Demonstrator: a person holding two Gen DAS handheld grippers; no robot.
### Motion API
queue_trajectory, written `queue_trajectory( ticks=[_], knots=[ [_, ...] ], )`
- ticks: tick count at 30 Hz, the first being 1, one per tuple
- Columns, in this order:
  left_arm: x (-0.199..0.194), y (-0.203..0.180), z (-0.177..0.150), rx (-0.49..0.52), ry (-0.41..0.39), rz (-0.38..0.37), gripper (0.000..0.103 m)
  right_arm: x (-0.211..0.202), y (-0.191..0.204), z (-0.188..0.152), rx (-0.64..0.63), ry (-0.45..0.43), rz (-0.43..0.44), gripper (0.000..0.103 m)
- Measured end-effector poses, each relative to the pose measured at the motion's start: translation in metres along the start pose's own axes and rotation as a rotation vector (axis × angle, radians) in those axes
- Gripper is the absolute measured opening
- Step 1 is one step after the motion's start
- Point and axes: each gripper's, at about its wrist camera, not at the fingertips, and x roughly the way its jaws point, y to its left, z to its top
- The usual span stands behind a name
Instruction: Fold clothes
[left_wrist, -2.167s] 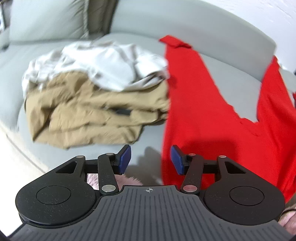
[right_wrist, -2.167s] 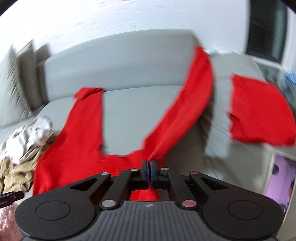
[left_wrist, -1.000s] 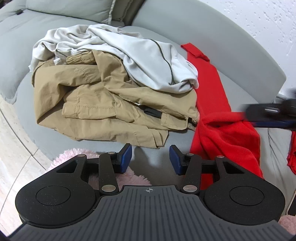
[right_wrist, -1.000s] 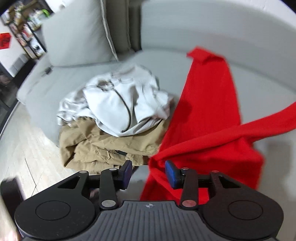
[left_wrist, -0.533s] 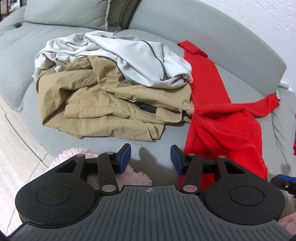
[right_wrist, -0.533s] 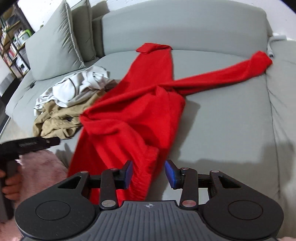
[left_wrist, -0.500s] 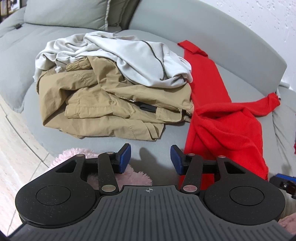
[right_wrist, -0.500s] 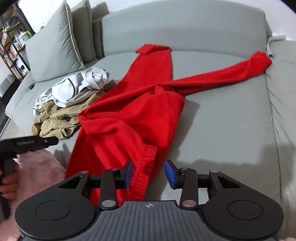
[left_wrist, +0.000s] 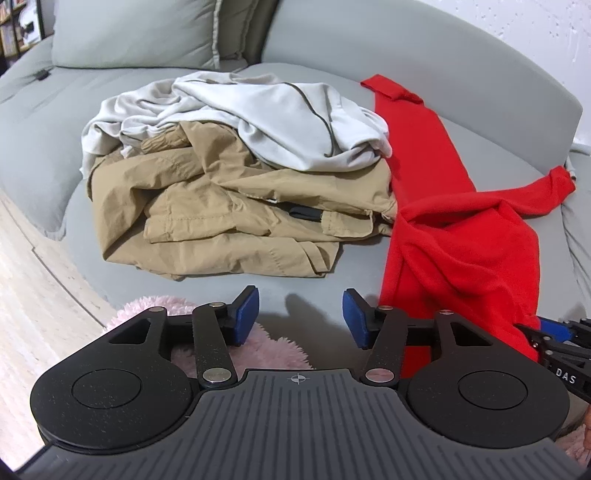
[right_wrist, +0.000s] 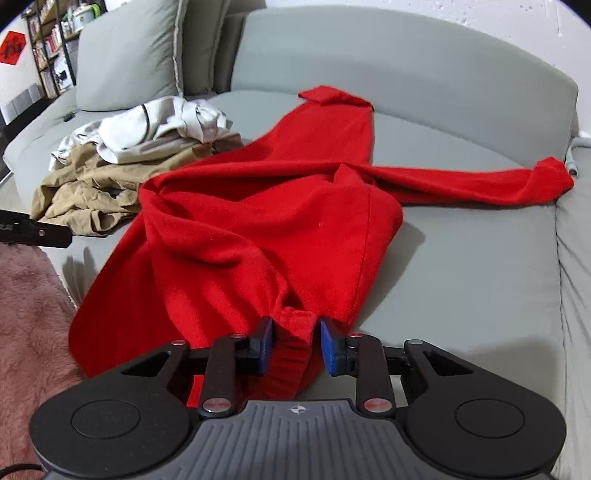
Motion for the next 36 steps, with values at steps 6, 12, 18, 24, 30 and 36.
queue_trajectory(
  ticks=[6, 12, 18, 24, 30, 36],
  knots=[
    [-0.002, -0.001, 0.000, 0.007, -0.008, -0.005, 0.057, -0.017, 0.017, 0.005, -0.098, -0.035, -0.068, 0.018],
    [-0.005, 0.004, 0.000, -0.008, -0.018, -0.012, 0.057, -0.067, 0.027, 0.010, -0.183, -0.143, -0.070, 0.017],
    [-0.010, 0.006, -0.001, -0.017, -0.029, -0.014, 0.057, -0.110, 0.053, 0.003, -0.310, -0.224, -0.030, 0.017],
    [-0.015, 0.010, -0.001, -0.022, -0.040, -0.008, 0.057, -0.093, 0.091, -0.020, -0.461, -0.136, 0.103, 0.026],
    [-0.021, 0.016, -0.004, -0.033, -0.047, -0.014, 0.057, -0.063, 0.081, -0.026, -0.232, 0.068, 0.360, 0.033],
    [-0.022, 0.017, -0.004, -0.017, -0.040, -0.052, 0.060, -0.100, 0.023, -0.018, -0.044, -0.034, 0.317, 0.039]
  ],
)
